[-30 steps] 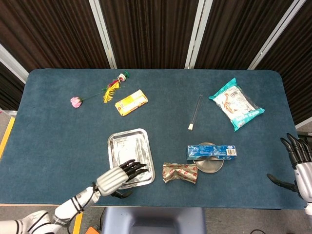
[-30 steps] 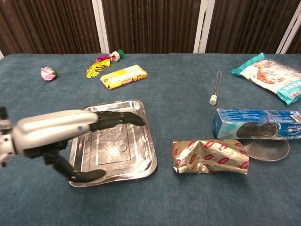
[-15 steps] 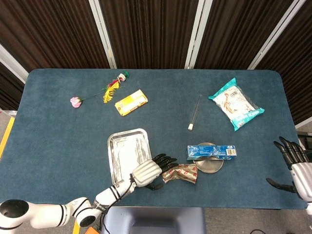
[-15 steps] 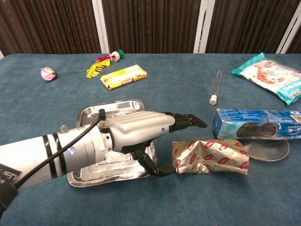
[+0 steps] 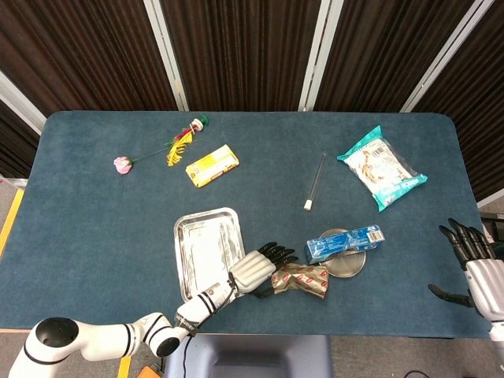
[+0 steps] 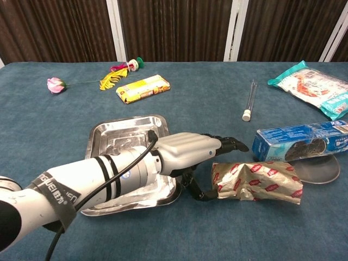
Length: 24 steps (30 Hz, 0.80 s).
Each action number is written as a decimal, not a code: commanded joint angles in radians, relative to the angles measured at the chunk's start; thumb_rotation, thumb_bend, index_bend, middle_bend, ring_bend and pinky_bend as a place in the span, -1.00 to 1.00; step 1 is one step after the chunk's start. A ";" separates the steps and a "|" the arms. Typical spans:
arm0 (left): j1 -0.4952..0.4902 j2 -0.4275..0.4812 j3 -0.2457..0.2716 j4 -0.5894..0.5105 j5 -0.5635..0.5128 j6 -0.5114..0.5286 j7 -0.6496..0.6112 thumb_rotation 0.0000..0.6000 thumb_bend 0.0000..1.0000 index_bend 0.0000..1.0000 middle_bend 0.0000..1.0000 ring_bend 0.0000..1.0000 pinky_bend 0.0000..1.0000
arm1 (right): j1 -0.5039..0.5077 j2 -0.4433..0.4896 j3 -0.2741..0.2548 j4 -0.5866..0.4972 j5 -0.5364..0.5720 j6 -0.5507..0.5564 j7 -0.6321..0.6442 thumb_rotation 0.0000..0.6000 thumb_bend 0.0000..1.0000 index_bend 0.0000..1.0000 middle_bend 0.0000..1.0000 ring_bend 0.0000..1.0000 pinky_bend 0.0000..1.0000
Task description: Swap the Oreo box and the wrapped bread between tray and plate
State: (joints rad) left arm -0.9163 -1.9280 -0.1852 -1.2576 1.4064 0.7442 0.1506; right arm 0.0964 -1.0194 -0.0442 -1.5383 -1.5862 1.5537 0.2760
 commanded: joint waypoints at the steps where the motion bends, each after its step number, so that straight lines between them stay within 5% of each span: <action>1: -0.002 -0.010 0.006 0.012 -0.013 0.005 0.014 1.00 -0.31 -0.47 -0.49 -0.47 -0.60 | -0.001 -0.001 0.005 -0.001 0.002 -0.004 -0.002 1.00 -0.75 -1.00 -1.00 -1.00 -1.00; 10: 0.000 -0.040 0.027 0.042 0.026 0.076 -0.009 1.00 -0.12 0.28 0.30 0.14 -0.19 | 0.002 -0.005 0.017 -0.002 0.004 -0.032 -0.008 1.00 -0.75 -1.00 -1.00 -1.00 -1.00; 18: 0.016 -0.042 0.032 0.042 0.071 0.169 -0.067 1.00 0.30 0.51 0.58 0.37 0.10 | 0.001 -0.007 0.026 -0.003 0.005 -0.047 -0.014 1.00 -0.75 -1.00 -1.00 -1.00 -1.00; 24: 0.031 -0.012 0.043 0.009 0.116 0.239 -0.074 1.00 0.42 0.55 0.68 0.45 0.28 | 0.001 -0.009 0.026 -0.007 -0.003 -0.055 -0.021 1.00 -0.75 -1.00 -1.00 -1.00 -1.00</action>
State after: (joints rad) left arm -0.8904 -1.9492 -0.1464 -1.2394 1.5152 0.9739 0.0775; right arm 0.0978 -1.0280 -0.0180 -1.5449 -1.5889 1.4989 0.2552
